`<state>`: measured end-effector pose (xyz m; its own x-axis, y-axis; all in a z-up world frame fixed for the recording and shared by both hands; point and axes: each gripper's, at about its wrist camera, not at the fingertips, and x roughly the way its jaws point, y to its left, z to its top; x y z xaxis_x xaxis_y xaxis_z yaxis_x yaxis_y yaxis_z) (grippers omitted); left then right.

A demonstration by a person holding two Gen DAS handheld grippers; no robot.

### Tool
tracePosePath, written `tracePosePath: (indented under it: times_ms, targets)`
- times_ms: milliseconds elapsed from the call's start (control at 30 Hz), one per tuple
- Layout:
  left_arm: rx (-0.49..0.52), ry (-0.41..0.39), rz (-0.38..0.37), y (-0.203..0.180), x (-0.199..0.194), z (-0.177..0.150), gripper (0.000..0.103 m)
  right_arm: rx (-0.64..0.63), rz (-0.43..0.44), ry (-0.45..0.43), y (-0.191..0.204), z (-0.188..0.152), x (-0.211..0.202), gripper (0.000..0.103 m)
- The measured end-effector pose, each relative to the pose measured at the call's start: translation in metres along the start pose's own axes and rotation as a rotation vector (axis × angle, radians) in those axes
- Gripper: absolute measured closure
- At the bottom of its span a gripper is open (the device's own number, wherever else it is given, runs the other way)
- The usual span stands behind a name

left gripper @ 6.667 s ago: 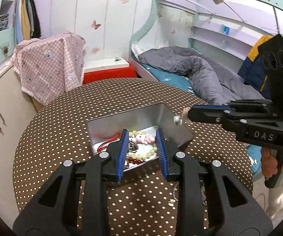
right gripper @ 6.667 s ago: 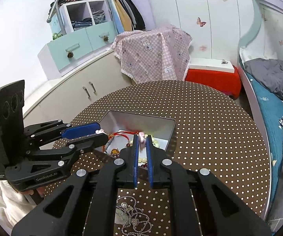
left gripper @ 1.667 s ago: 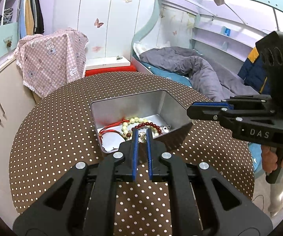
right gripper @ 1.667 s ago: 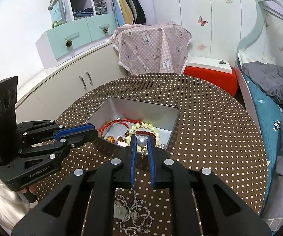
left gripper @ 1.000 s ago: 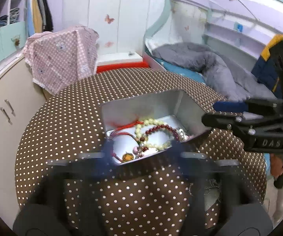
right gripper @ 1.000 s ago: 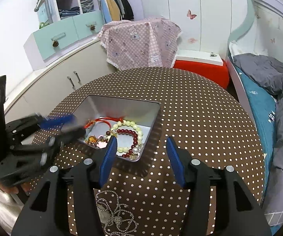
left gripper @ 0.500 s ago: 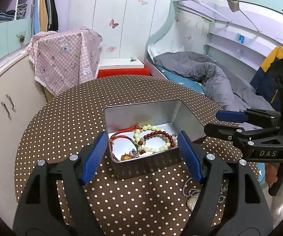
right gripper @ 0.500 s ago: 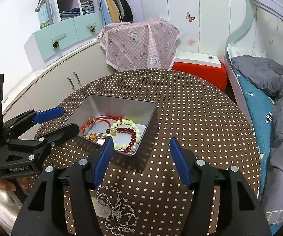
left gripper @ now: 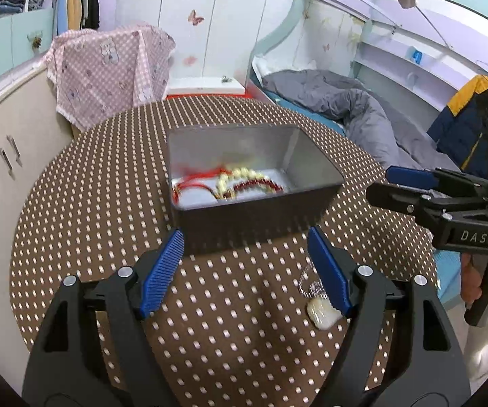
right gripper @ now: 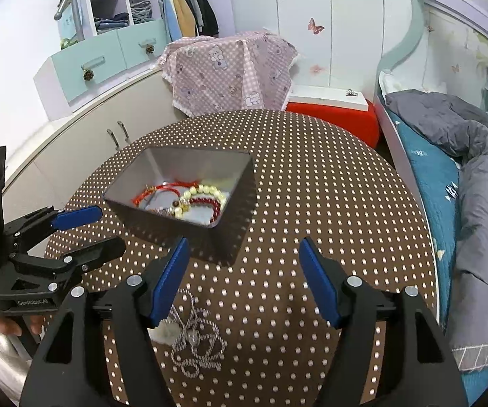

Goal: Organize jewelry
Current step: 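Withdraw both tools from the box toward the jade pendant and chain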

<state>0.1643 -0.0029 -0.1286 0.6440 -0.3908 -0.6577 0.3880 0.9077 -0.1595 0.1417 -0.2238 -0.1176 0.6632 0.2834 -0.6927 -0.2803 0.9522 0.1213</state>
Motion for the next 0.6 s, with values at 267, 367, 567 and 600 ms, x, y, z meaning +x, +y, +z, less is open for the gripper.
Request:
tracePosePath:
  times_ms: [267, 367, 567, 600]
  targets:
    - [-0.004, 0.081, -0.03, -0.012, -0.003, -0.025, 0.028, 0.017, -0.022, 0.051, -0.004, -0.03, -0.002, 0.039]
    - [-0.018, 0.112, -0.035, -0.016, -0.003, -0.033, 0.028, -0.003, -0.012, 0.072, 0.001, -0.041, -0.002, 0.039]
    - [0.024, 0.07, 0.002, -0.03, -0.014, -0.046, 0.028, -0.099, -0.015, 0.098, 0.02, -0.058, 0.0, 0.045]
    - [0.032, 0.054, 0.038, -0.032, -0.016, -0.047, 0.028, -0.111, -0.013, 0.102, 0.022, -0.059, 0.001, 0.048]
